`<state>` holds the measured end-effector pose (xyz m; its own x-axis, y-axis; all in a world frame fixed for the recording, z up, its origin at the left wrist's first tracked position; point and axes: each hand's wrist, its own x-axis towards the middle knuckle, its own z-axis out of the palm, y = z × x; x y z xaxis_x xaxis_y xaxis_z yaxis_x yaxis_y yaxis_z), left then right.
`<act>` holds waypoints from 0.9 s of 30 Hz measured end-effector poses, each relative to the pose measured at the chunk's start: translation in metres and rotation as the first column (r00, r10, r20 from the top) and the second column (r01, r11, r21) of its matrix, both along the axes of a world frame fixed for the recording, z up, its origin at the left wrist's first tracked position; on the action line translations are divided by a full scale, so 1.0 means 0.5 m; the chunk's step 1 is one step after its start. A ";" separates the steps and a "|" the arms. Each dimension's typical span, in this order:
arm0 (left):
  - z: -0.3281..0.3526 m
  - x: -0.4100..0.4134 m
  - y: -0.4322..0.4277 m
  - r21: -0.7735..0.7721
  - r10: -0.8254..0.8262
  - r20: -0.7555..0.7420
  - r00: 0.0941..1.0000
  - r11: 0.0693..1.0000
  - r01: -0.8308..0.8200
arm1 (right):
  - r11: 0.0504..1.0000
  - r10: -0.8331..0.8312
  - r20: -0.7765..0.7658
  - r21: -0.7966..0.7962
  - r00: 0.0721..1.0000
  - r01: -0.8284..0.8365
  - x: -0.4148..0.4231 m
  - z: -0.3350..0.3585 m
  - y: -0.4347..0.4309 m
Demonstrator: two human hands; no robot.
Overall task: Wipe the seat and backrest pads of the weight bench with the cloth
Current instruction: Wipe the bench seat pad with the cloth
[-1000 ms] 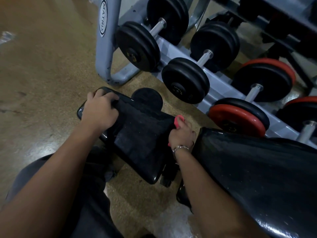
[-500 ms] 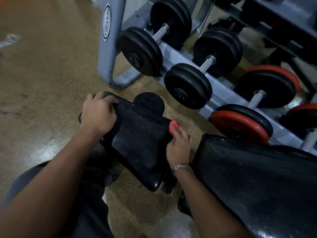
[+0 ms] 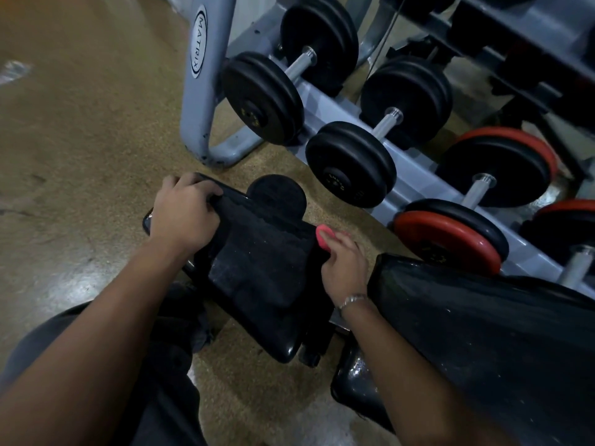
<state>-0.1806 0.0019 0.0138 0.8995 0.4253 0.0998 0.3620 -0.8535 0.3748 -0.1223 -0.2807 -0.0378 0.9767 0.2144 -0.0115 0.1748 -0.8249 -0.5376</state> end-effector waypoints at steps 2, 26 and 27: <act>0.000 -0.002 -0.004 0.010 -0.008 -0.008 1.000 1.000 0.008 | 0.998 -0.063 -0.056 -0.027 0.996 0.062 0.032 0.004 0.024; 0.001 -0.005 -0.006 0.037 -0.013 -0.021 1.000 0.999 0.014 | 0.989 0.003 -0.012 -0.146 1.000 -0.005 -0.012 0.031 0.045; 0.002 -0.007 -0.006 0.033 -0.012 -0.017 1.000 0.999 0.013 | 0.991 0.024 0.002 -0.133 1.000 -0.024 -0.031 0.035 0.050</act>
<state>-0.1841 -0.0013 0.0147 0.9063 0.4110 0.0980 0.3576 -0.8697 0.3403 -0.1377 -0.2557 -0.0202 0.9713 0.2347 -0.0381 0.1971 -0.8844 -0.4230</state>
